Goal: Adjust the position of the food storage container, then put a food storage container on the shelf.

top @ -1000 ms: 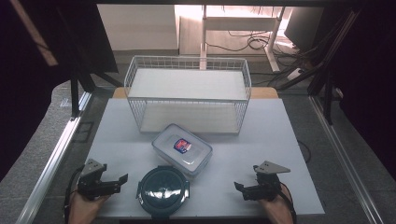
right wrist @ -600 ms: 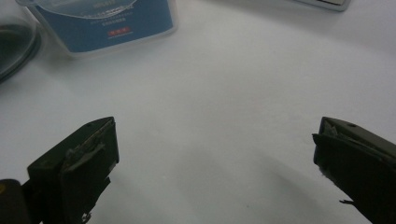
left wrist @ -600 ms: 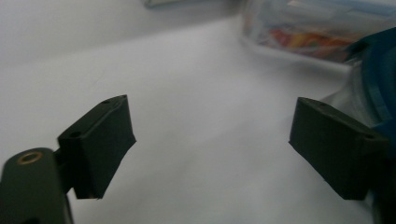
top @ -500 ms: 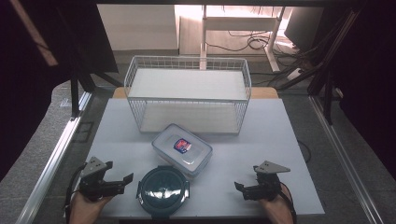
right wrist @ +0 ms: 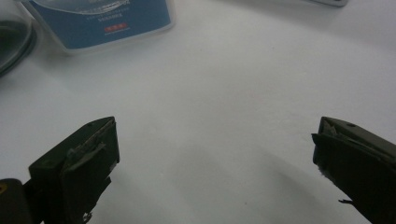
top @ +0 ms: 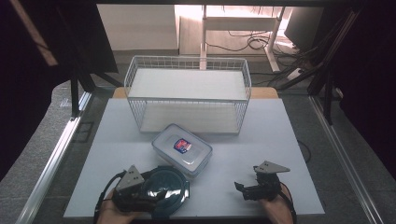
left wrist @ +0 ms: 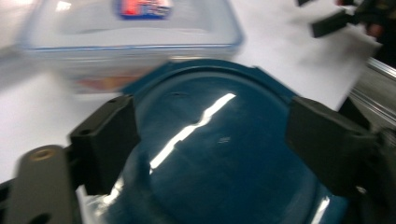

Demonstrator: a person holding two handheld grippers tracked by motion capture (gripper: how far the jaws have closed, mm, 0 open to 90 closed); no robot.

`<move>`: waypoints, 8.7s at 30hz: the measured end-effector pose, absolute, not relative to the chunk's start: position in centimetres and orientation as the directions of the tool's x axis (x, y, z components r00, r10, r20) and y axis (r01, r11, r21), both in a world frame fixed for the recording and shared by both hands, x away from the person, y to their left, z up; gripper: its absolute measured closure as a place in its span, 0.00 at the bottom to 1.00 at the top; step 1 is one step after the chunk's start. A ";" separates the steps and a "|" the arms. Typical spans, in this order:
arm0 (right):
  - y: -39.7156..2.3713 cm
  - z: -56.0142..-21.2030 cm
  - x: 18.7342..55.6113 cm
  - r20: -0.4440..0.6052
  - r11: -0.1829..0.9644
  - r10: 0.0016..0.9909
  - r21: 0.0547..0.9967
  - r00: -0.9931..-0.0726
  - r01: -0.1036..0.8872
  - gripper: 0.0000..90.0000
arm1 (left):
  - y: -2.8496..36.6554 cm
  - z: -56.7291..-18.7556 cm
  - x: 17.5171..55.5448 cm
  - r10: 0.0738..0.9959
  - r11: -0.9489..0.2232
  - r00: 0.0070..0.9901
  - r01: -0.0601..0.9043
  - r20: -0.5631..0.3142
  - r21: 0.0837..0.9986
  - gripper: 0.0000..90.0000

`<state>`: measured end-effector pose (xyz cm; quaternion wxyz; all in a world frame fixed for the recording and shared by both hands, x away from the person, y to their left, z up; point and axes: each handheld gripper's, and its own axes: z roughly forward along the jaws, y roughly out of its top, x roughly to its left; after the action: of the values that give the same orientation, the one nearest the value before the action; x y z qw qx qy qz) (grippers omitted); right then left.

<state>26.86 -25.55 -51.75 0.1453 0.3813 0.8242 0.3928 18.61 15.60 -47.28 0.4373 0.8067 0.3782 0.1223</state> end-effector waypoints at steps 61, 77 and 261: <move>-25.3 -52.0 26.9 0.065 0.421 0.740 0.732 -0.670 0.536 0.01 | 10.6 -48.3 20.8 0.792 -0.349 0.596 0.620 -0.133 0.703 1.00; -25.4 -52.1 26.9 0.070 0.418 0.738 0.734 -0.671 0.536 0.01 | 12.0 -48.9 21.3 0.807 -0.344 0.578 0.625 -0.119 0.701 1.00; -18.7 -47.6 29.5 0.104 0.460 0.639 0.742 -0.762 0.488 0.03 | 15.5 -49.3 28.2 0.687 -0.304 0.676 0.600 -0.265 0.740 0.02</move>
<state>29.45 -18.72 -47.57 0.0949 0.3318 0.8492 0.3996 28.22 15.54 -49.32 0.4343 0.8058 0.3993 0.0505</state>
